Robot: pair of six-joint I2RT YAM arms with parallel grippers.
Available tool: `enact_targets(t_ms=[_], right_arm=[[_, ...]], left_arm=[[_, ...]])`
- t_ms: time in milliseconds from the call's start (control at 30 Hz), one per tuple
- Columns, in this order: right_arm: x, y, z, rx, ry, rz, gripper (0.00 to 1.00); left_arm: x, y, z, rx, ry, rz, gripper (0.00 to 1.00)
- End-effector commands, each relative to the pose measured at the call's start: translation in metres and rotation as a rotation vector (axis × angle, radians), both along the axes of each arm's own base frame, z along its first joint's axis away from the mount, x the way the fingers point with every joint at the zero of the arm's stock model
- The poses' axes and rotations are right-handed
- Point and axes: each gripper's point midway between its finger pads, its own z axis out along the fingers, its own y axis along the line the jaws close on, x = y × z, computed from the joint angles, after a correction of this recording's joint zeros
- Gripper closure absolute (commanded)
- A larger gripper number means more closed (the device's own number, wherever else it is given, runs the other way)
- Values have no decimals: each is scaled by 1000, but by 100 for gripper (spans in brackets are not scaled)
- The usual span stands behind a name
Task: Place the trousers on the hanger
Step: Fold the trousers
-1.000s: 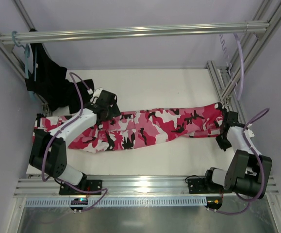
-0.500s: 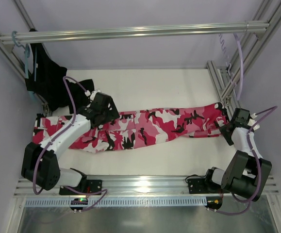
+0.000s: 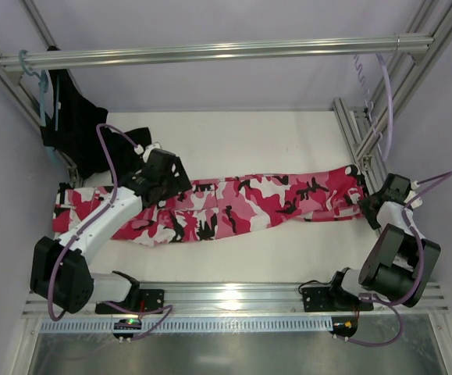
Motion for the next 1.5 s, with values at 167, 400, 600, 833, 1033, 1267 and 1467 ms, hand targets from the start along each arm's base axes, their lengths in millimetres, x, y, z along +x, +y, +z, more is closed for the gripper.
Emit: enact_targets(t_ms=[167,400,600,833,1033,1267,1467], right_arm=[[19,-10,5,-17,-64,-7,66],[-14,-17,1,-45,51,-64,96],[-48,-19,19,-89,99,-102,96],[-83,-26,27,-132,187,-175,96],[-83,-22,51,-75,166,-175,56],[-45,-2,65,74,18,-130,37],[-22,7,55,117,21,-78,30]], left_arm=[[0,5,10,5,-26,21,11],[2,9,7,31,-25,32,11],[12,19,5,140,-9,24,10],[18,13,8,140,7,-5,10],[12,12,7,116,3,-9,10],[11,10,10,94,-10,0,10],[13,7,9,74,-9,4,10]])
